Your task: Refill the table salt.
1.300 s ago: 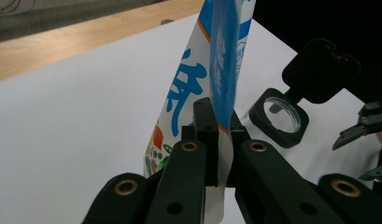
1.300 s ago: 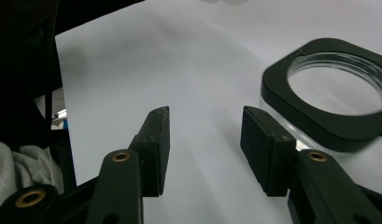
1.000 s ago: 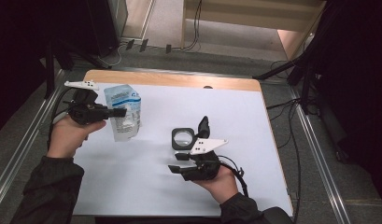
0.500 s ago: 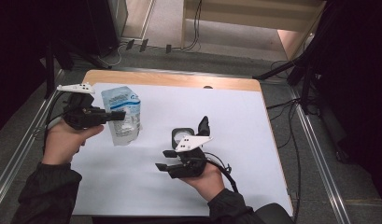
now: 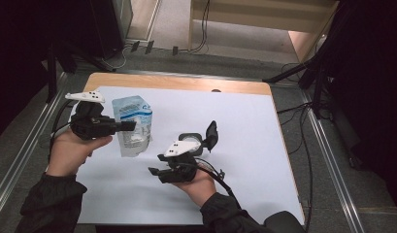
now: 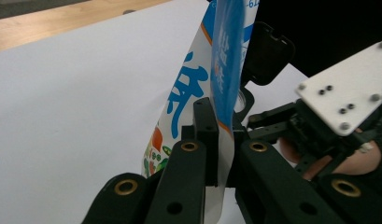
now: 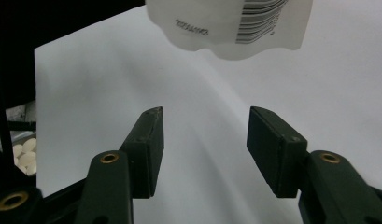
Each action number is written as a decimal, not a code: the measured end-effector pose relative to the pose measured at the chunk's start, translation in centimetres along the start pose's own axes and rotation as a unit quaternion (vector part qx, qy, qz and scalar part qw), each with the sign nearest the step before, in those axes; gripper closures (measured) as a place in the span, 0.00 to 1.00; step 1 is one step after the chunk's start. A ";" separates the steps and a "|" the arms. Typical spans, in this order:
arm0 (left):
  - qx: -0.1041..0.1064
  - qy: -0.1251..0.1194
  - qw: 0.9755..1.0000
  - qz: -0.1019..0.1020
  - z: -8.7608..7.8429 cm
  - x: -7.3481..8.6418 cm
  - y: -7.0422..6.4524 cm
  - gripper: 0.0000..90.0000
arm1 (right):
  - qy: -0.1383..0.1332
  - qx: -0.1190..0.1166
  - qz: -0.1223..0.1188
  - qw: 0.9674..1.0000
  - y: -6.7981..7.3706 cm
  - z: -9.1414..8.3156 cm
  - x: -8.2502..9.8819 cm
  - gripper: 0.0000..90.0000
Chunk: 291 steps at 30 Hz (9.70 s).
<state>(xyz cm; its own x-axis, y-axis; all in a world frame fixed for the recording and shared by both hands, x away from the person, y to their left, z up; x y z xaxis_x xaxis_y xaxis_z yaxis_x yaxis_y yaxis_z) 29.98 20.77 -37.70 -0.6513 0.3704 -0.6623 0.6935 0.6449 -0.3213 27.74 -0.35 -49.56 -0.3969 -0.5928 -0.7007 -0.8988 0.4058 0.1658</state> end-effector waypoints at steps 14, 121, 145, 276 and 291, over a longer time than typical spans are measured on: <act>0.014 0.004 1.000 0.007 0.4 0.0 -1.7 1.00 | -0.010 0.017 0.042 0.999 -1.2 3.2 -0.4 0.50; 0.076 0.095 0.992 0.027 11.5 -2.1 -2.7 0.89 | -0.041 -0.022 0.049 0.998 0.5 1.8 3.2 0.55; 0.039 0.100 0.994 0.022 11.5 -2.1 -3.1 1.00 | -0.045 -0.025 0.049 0.998 0.8 1.7 3.0 0.50; 0.058 0.083 0.995 -0.018 9.7 -2.0 -3.5 0.97 | -0.075 -0.101 0.120 0.985 0.7 1.2 1.8 0.58; 0.057 0.081 0.995 -0.018 9.5 -2.1 -3.5 0.97 | -0.079 -0.118 0.122 0.982 0.6 1.0 1.7 0.59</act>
<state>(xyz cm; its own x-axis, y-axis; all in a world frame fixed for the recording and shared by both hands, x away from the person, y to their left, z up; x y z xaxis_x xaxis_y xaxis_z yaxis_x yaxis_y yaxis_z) 31.79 11.34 -41.66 -0.7105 0.4569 -0.5351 0.6937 0.5825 -0.4237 26.68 -0.41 -51.36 -0.5893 -0.3740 -0.7162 -0.8056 0.3388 0.4860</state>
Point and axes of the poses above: each handheld gripper's, and its own axes: z roughly forward along the jaws, x roughly out of its underside, y roughly to its left, the point moved 3 cm from there along z, roughly forward along the jaws, and after that the axes turned 10 degrees about y, right-handed, at the moved point
